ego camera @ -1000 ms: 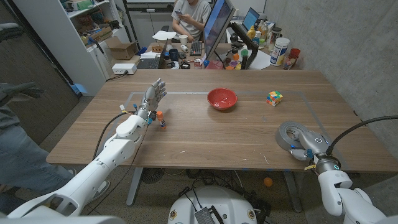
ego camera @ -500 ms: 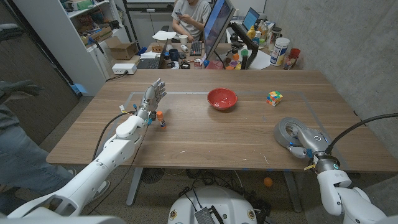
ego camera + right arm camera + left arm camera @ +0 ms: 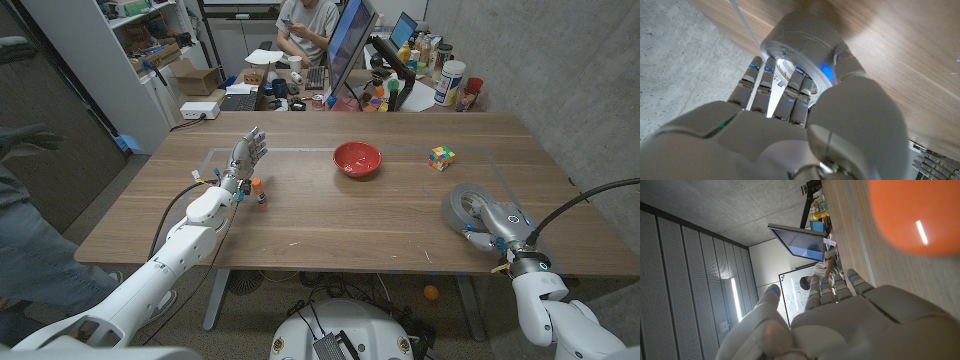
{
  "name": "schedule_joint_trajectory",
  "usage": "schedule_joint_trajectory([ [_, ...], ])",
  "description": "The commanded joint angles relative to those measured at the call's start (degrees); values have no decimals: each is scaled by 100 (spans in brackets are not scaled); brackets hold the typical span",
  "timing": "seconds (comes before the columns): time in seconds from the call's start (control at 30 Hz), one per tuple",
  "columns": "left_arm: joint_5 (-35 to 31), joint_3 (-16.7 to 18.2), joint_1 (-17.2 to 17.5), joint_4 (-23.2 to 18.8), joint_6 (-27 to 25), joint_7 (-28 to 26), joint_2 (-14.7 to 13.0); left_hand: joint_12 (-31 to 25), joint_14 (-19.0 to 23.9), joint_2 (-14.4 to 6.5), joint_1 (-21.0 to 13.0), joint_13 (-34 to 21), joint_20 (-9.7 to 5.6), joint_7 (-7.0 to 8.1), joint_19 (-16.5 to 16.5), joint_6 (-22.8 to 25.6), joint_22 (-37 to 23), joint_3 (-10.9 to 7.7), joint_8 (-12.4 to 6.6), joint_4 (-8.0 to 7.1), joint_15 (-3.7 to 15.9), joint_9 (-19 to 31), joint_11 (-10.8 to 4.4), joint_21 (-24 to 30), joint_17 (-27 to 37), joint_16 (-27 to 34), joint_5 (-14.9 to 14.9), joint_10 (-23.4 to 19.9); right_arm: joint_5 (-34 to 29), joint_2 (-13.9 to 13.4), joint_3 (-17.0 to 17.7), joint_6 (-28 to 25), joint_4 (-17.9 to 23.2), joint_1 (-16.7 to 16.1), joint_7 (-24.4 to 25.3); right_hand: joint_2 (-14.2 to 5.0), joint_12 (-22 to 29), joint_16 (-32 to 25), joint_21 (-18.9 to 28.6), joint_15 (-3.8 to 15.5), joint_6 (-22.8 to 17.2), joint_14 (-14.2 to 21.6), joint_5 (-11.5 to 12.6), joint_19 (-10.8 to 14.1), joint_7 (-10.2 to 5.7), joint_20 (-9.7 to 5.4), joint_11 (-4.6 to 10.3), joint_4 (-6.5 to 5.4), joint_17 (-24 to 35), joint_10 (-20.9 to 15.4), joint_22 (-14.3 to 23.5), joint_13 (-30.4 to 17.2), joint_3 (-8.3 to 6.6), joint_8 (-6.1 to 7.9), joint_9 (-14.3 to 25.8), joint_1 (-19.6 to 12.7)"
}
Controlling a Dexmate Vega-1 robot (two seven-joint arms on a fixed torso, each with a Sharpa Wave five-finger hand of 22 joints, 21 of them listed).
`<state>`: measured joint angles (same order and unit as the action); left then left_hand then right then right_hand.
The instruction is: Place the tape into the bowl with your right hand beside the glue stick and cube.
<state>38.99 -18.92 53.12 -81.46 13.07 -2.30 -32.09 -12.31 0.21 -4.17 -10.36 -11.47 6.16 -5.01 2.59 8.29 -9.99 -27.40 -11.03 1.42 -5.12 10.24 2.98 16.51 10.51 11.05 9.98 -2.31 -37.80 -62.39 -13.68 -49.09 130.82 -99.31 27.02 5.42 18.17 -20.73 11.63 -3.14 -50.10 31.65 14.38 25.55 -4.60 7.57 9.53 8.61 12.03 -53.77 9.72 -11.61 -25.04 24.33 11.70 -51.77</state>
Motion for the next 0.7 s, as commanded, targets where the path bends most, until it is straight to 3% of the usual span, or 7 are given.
schedule_joint_trajectory([
  [0.03, -30, 18, 31, -121, -16, -34, -65, -8, -11, -9, 66, -7, 16, -6, -19, 42, -34, -7, 1, 24, -7, 30, 18, -16, 28, 5, 35, -1, -2, -172, 71, -178, 203, -174, 116, -733, -42, -38, -3, 884, -1074, 592, 34, 1, -572, -30, 286, -8, 26, -269, 18, -30, 34, 40, 16, -683],
  [0.4, -29, 63, 90, -198, -51, -56, -150, -10, -14, -14, 71, -7, -2, -16, -22, 39, -35, -8, 4, 32, -4, 30, 22, -40, 27, 3, 35, -8, -214, -368, 102, -354, 453, -278, 125, -753, -81, -92, 4, 885, -1071, 634, 2, 46, -590, -76, 285, -30, 65, -290, 20, -36, 148, 28, 14, -700],
  [0.7, 19, 128, 143, -179, 3, -25, -181, -9, -16, -16, 75, -7, -7, -17, -31, 44, -35, -8, 3, 38, -7, 30, 12, -55, 27, 2, 35, -7, -359, -406, 88, -358, 554, -180, 106, -777, -108, -117, 10, 878, -1065, 650, -15, 83, -597, -86, 290, -40, 83, -297, 21, -40, 210, 19, 14, -718],
])
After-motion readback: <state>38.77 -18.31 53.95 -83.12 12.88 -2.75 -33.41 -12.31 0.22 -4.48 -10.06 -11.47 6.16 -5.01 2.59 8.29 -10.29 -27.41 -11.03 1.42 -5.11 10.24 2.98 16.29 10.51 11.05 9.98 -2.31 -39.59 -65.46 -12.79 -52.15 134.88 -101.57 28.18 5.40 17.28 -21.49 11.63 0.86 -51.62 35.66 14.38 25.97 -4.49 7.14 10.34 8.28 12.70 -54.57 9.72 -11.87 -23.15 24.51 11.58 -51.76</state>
